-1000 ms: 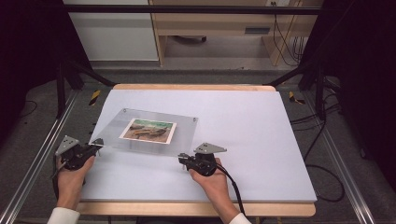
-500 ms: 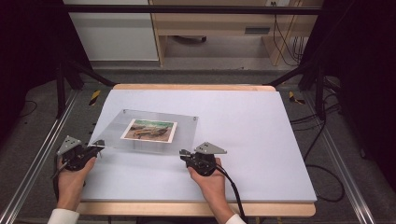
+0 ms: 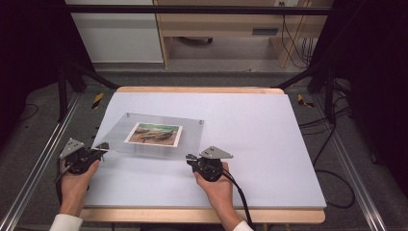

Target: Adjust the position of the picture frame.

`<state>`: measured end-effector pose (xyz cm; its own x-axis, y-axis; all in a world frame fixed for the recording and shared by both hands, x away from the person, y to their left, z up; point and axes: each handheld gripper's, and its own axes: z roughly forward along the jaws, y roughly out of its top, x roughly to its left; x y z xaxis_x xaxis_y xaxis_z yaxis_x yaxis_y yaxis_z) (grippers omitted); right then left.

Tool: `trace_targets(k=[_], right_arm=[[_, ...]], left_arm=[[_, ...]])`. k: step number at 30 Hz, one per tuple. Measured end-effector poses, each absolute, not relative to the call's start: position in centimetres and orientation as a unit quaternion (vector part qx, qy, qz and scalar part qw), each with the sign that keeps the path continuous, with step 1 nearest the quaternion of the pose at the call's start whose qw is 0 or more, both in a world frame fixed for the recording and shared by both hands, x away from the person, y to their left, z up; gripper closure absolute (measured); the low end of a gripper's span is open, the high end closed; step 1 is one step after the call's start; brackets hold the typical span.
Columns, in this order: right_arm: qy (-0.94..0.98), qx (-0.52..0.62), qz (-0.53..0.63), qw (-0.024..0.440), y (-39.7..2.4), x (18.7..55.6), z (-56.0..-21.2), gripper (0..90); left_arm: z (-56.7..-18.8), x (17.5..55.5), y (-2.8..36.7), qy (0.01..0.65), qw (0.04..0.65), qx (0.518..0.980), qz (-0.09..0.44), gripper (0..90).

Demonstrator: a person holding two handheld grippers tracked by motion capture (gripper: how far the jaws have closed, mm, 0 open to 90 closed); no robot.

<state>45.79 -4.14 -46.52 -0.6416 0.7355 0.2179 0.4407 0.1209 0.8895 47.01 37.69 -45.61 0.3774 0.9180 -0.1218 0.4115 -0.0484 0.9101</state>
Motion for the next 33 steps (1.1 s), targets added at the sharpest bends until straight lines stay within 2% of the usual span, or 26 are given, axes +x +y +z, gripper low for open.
trace_targets(k=[5,9,23,33], right_arm=[[0.735,0.397,0.519,0.181,-5.4,45.7,-44.4,82.9],[0.734,0.396,0.517,0.194,-6.6,45.7,-43.3,82.4],[0.730,0.392,0.520,0.206,-11.9,45.4,-40.5,82.2],[0.723,0.404,0.519,0.210,-14.7,44.9,-40.6,82.0]], left_arm=[[-43.9,45.9,36.2,0.481,0.492,0.676,0.263,84.0],[-43.0,45.3,34.8,0.489,0.493,0.672,0.258,84.0],[-40.8,44.6,29.6,0.471,0.516,0.660,0.278,84.0],[-40.7,44.4,26.9,0.462,0.526,0.659,0.274,83.8]])
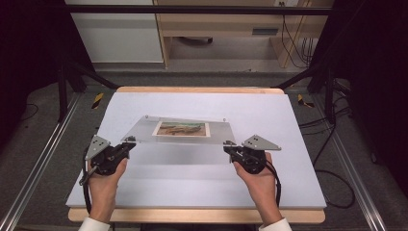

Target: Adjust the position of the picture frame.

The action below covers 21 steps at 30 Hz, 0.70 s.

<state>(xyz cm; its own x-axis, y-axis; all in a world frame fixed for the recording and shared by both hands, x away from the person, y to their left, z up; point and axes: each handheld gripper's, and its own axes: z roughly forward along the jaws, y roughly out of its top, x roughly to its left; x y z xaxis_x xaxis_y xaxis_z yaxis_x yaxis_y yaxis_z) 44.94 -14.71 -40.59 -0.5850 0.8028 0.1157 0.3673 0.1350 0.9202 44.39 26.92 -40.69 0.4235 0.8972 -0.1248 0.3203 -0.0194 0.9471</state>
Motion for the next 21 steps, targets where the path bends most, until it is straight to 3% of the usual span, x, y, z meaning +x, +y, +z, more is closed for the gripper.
trace_targets(k=[21], right_arm=[[0.712,0.426,0.514,0.217,-18.5,43.7,-41.5,81.6]], left_arm=[[-41.4,44.8,23.1,0.449,0.535,0.666,0.261,83.7]])
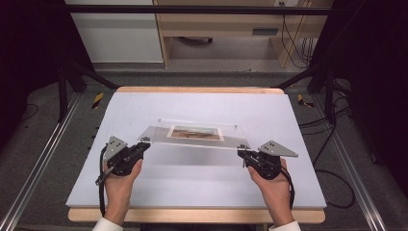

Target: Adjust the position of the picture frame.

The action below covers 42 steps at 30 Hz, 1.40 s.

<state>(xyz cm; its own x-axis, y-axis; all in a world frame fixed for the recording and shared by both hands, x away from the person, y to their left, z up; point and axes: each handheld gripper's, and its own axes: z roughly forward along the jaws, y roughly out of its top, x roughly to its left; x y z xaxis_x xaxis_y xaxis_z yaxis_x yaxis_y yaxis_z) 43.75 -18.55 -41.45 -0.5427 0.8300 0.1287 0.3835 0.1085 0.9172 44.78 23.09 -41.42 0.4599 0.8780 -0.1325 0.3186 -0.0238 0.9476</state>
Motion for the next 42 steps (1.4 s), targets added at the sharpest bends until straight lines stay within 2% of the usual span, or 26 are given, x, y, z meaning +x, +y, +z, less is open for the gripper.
trace_targets(k=[22,38,42], right_arm=[[0.711,0.429,0.513,0.218,-19.8,44.1,-41.9,81.9],[0.725,0.425,0.497,0.216,-20.1,43.8,-43.2,82.7],[0.732,0.422,0.489,0.216,-20.1,43.8,-43.5,82.7]], left_arm=[[-42.6,44.8,21.9,0.455,0.538,0.660,0.260,83.6],[-44.2,43.6,21.7,0.448,0.516,0.687,0.247,83.1],[-44.7,43.4,21.9,0.453,0.518,0.688,0.230,83.4]])
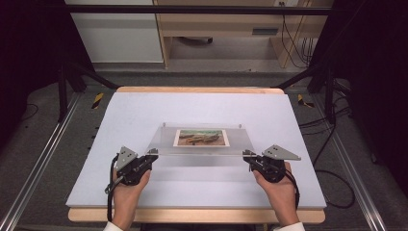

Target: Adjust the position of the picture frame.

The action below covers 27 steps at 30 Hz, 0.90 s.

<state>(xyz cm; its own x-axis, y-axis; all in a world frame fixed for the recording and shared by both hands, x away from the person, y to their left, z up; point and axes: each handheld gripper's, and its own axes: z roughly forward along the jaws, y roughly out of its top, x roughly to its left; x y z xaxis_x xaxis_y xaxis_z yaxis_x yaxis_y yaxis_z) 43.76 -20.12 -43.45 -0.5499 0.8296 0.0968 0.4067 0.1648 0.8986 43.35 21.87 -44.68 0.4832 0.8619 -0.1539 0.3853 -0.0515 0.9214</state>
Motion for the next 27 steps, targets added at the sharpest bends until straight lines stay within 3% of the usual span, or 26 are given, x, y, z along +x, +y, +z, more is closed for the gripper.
trace_targets(k=[18,27], right_arm=[[0.750,0.430,0.462,0.196,-19.9,43.4,-45.6,84.3],[0.755,0.435,0.451,0.193,-20.0,44.0,-46.3,84.7]], left_arm=[[-46.2,43.4,21.8,0.467,0.486,0.709,0.206,83.3],[-46.8,43.9,21.3,0.464,0.470,0.719,0.218,83.0]])
